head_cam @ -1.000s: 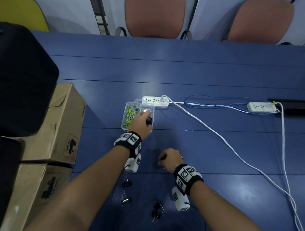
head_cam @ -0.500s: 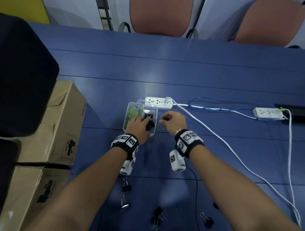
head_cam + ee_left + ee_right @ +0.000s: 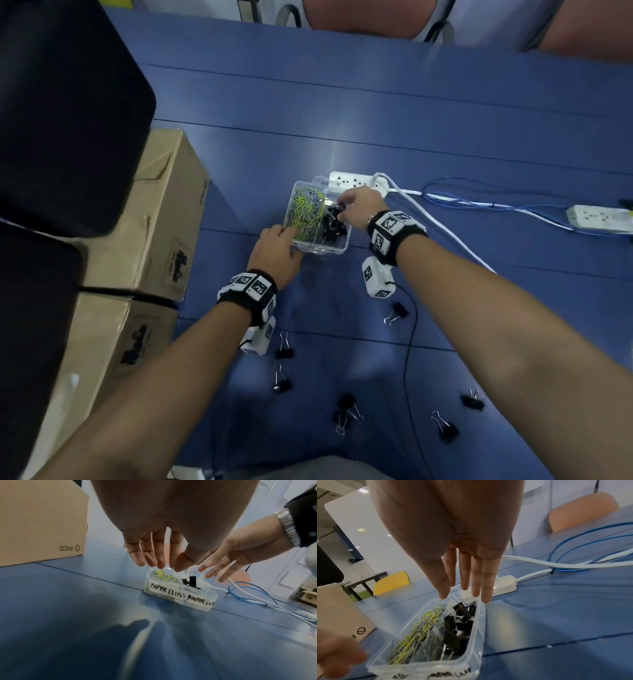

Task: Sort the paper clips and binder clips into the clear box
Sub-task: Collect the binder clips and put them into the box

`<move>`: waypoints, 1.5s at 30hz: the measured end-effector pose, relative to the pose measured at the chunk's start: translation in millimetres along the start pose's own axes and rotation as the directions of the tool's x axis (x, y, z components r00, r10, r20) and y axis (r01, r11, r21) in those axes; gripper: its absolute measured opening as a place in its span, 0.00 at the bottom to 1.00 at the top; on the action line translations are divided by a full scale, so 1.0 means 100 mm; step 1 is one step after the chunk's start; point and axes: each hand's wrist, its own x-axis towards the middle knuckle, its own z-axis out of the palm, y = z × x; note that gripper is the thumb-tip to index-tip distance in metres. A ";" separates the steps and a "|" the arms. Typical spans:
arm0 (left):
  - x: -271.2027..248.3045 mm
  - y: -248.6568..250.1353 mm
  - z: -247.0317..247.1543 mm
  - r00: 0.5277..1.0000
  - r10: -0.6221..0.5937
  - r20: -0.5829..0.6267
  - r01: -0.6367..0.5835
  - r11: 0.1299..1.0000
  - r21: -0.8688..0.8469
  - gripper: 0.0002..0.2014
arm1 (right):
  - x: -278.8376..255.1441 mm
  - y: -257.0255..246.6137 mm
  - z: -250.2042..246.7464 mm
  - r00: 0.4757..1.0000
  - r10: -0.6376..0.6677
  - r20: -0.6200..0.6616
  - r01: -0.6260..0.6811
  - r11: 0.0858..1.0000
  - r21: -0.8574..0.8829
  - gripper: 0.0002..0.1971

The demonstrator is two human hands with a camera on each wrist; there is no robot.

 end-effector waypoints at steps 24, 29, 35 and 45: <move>-1.71 -0.19 0.31 0.795 0.080 0.601 -0.288 0.922 0.258 0.46 | -2.33 1.31 1.04 0.986 0.061 0.154 -0.017 0.961 -0.275 0.23; -1.74 -0.20 0.35 0.790 0.109 0.604 -0.314 0.917 0.245 0.45 | -2.74 1.18 1.22 0.951 -0.011 0.310 0.096 0.961 -0.260 0.33; -1.76 -0.19 0.33 0.780 0.120 0.614 -0.318 0.921 0.224 0.37 | -2.93 1.21 1.33 0.869 -0.191 0.457 0.410 0.794 -0.448 0.37; -1.77 -0.23 0.40 0.838 0.128 0.530 -0.219 0.969 0.112 0.22 | -2.82 1.38 1.35 0.882 -0.336 0.330 0.443 0.831 -0.337 0.18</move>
